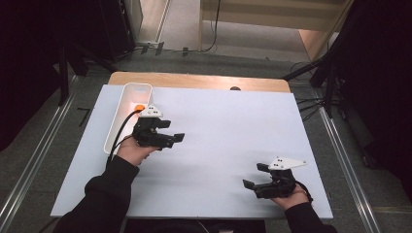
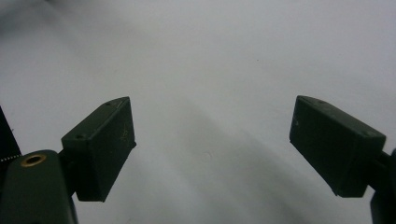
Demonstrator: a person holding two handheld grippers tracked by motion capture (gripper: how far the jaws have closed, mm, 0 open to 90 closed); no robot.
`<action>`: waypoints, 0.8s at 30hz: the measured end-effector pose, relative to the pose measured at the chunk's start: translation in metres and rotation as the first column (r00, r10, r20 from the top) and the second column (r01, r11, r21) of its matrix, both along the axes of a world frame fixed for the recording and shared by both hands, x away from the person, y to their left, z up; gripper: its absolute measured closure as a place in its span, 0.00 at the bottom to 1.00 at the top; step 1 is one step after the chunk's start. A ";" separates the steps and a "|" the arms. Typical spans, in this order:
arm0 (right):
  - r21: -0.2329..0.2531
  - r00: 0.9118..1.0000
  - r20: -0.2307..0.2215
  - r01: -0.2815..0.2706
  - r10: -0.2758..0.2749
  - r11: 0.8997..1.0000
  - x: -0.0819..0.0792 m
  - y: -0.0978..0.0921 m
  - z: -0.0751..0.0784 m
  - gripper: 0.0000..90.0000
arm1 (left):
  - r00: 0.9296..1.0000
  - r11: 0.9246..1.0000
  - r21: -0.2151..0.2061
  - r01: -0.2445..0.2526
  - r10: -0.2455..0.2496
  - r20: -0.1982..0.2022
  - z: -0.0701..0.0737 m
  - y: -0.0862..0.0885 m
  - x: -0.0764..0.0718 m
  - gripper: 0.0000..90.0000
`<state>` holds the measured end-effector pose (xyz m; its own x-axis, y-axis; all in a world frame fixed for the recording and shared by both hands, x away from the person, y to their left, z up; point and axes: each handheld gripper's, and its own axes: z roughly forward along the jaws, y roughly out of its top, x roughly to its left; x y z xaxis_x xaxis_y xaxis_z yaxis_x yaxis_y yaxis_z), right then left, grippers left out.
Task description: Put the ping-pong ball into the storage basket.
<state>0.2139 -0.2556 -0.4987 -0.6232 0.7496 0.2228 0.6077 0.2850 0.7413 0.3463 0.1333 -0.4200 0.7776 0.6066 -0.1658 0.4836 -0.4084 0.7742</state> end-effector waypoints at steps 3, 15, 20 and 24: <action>0.000 1.000 -0.002 -0.002 0.002 1.000 0.000 0.000 0.000 0.14 | 1.000 1.000 0.000 -0.001 0.001 0.007 -0.003 -0.001 -0.002 0.26; -0.003 1.000 0.002 -0.003 0.003 1.000 0.000 0.000 0.000 0.14 | 0.999 1.000 -0.013 -0.019 0.020 0.030 -0.014 -0.001 -0.012 0.26; -0.002 1.000 0.003 -0.004 0.004 1.000 0.000 0.000 -0.001 0.14 | 0.999 1.000 -0.005 -0.017 0.017 0.036 -0.019 -0.001 -0.015 0.26; -0.001 1.000 0.002 -0.006 0.006 1.000 0.001 0.000 -0.001 0.14 | 0.999 1.000 -0.010 0.001 0.000 0.050 -0.021 -0.002 -0.020 0.26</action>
<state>0.2144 -0.2555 -0.4994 -0.6279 0.7465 0.2203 0.6044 0.2894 0.7423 0.3266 0.1310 -0.4406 0.7853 0.6048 -0.1327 0.4442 -0.4011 0.8011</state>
